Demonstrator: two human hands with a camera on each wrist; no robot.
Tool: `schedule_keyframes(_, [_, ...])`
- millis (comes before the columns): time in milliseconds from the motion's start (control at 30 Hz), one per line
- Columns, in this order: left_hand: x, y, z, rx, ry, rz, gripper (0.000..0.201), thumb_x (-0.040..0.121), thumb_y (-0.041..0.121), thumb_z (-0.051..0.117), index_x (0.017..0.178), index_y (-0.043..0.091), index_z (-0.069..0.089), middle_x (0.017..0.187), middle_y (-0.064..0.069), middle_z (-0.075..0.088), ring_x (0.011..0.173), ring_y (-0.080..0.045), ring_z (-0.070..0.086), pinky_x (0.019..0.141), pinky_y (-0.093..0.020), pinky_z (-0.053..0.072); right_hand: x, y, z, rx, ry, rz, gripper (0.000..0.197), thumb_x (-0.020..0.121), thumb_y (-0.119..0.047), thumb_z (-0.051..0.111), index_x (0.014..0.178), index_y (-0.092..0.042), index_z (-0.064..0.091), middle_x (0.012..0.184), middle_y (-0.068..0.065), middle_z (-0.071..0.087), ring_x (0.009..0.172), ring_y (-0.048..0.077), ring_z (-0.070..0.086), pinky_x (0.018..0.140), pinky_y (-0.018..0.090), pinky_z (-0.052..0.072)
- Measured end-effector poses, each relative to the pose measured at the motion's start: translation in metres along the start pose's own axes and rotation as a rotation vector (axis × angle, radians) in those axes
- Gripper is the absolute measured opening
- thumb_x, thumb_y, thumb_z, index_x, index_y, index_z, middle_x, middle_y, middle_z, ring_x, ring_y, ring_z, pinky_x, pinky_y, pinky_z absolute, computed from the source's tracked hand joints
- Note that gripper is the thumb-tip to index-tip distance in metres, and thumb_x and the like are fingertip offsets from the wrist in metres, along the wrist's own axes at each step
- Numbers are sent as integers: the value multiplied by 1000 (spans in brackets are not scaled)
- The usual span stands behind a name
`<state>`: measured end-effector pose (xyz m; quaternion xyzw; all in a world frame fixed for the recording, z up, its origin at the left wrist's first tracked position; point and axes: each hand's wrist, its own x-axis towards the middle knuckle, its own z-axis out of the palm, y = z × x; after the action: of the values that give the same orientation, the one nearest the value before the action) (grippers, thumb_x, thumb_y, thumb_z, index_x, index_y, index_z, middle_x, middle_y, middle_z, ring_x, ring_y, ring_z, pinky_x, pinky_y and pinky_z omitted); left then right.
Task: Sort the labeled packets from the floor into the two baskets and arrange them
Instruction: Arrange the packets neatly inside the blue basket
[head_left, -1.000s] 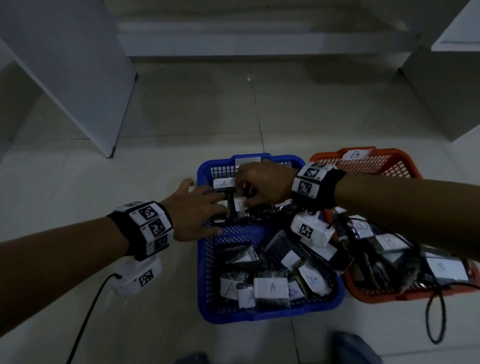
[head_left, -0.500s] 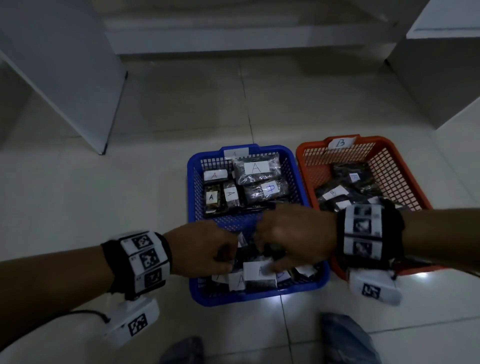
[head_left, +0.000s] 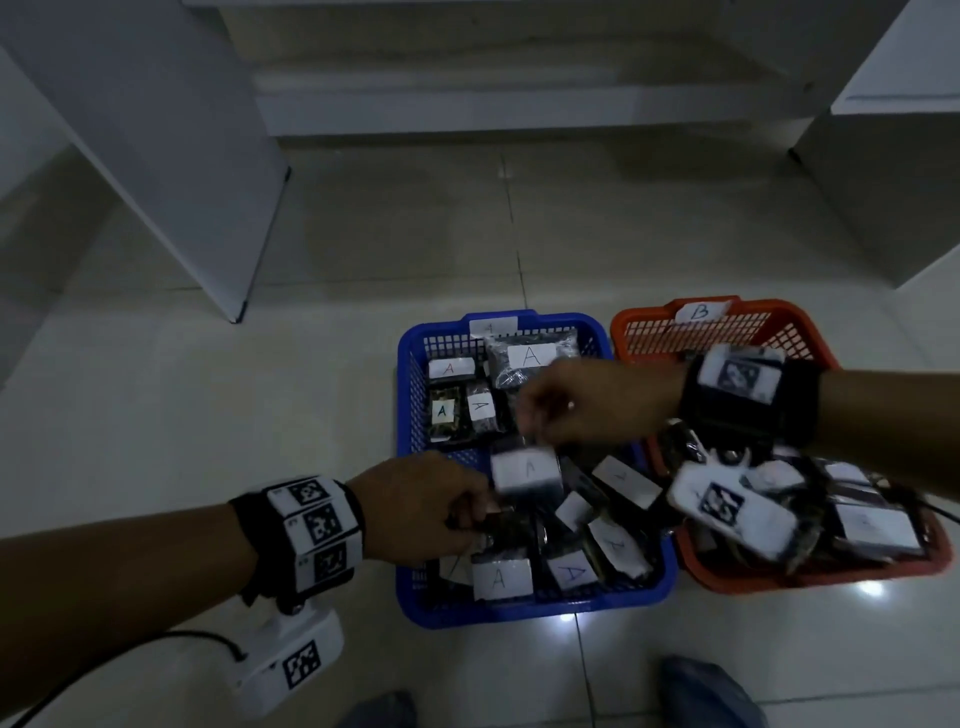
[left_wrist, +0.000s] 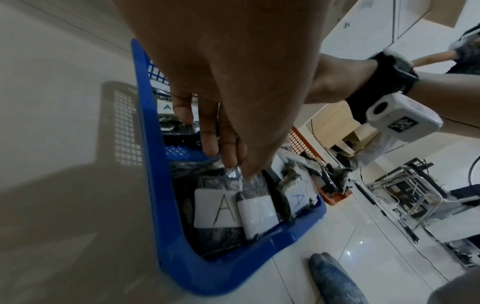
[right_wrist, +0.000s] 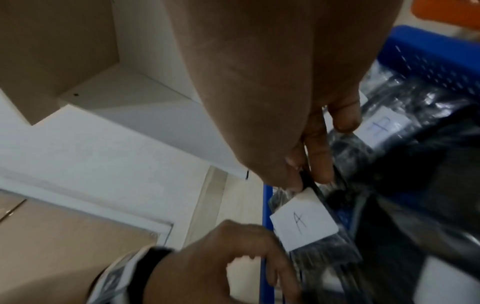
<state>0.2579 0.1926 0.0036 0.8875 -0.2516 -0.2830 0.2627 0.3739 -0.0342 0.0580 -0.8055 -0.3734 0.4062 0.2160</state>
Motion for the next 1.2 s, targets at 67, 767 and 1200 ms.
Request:
schedule_keyframes(67, [2,-6,-10,49,102,-20,12,90,35,66,98,27,63,91,14,65,78,-1,58,71,-19,48,24,4,-20,-38,164,-2,11,97,-13,60,105,-18,65,100,-7,67,90,8,66,78,25,54])
schedule_keyframes(767, [18,-61,-43,278,255,-29,12,91,41,61,99,33,62,99,17,63,95,-9,55,88,-35,33,134,3,-14,-520,232,-120,22,99,-15,57,115,-12,71,118,7,67,103,26,63,84,34,48])
schedule_keyframes(1200, [6,-4,-10,42,-100,102,11,92,38,65,99,29,66,81,19,63,72,2,58,67,-12,44,97,8,-20,-575,141,-127,21,99,-31,57,110,-21,72,120,1,62,103,19,62,86,42,55])
